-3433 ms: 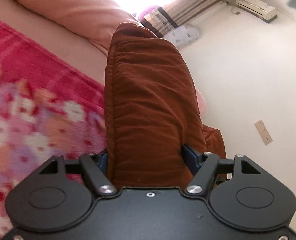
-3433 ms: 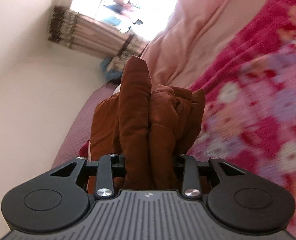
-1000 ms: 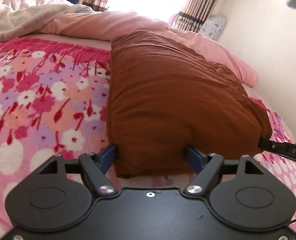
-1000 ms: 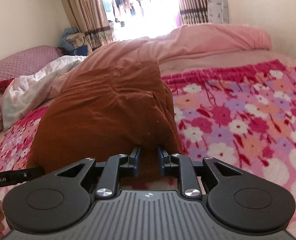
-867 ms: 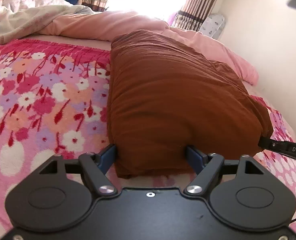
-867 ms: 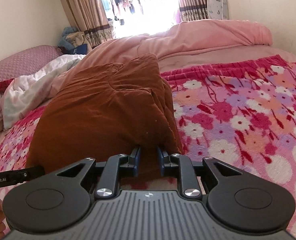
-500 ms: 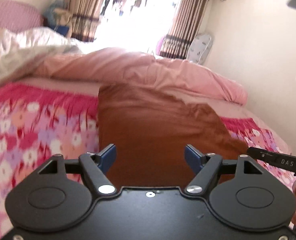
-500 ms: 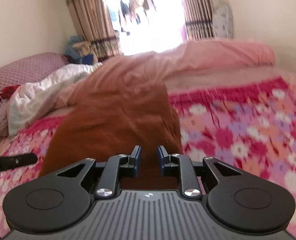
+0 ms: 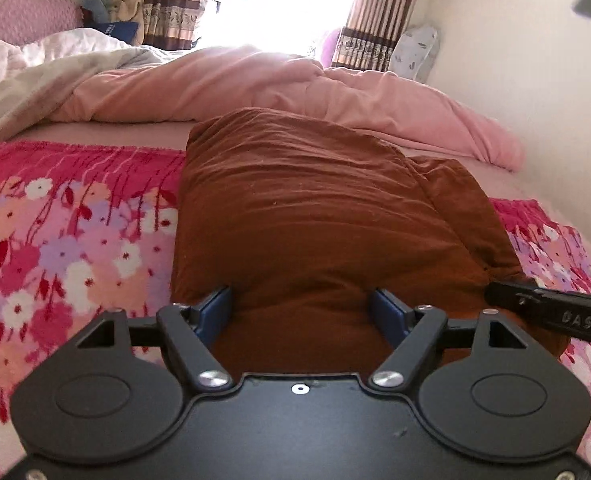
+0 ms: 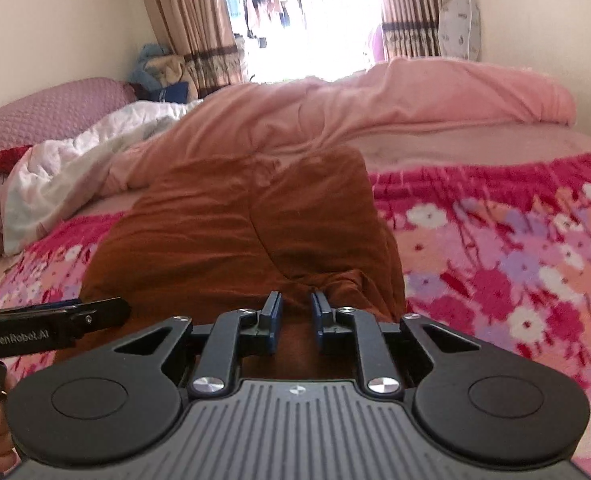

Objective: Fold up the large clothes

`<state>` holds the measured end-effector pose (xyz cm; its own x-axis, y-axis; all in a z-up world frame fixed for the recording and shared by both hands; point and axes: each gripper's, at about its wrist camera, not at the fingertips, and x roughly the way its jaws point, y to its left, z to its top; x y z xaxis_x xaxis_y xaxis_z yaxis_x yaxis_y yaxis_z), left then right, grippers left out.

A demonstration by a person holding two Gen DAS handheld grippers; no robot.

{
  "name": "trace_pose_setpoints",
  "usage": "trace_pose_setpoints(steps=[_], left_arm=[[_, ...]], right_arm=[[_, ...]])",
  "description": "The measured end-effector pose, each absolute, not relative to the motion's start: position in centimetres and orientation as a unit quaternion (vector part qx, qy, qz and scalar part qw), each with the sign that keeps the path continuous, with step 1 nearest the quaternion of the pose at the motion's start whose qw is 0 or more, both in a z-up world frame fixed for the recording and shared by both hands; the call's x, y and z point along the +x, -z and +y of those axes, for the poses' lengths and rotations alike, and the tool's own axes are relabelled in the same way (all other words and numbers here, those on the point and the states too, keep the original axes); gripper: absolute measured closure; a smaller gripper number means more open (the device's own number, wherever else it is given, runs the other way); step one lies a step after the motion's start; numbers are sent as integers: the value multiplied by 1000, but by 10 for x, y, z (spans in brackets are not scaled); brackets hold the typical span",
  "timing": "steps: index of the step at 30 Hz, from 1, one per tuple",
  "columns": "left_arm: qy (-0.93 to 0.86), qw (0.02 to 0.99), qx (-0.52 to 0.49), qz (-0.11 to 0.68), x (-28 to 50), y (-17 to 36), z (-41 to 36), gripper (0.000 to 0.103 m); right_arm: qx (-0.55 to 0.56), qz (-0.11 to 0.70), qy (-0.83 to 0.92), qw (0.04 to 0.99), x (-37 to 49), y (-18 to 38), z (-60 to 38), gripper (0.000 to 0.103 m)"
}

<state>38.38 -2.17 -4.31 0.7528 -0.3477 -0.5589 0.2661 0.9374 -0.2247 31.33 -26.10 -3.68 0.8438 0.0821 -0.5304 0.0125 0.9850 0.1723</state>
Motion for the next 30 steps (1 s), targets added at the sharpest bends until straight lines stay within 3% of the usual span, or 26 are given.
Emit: trace_pose_setpoints(steps=[4,13,22,30], left_arm=[[170,929,-73,321,388,32,-17,25],[164,931,-97,311,449,-2,-6,26],[168,915,-112,349,491,38,-15,24],[159,918,-104,349,487,30,-18,24]], right_arm=[[84,283,-23,955,313,41,-261,86],[89,257,-38,961,349,-18,-276,80],[103,329,-15,939,413,21,-285,82],[106,322,-21,941,410,25,-289,83]])
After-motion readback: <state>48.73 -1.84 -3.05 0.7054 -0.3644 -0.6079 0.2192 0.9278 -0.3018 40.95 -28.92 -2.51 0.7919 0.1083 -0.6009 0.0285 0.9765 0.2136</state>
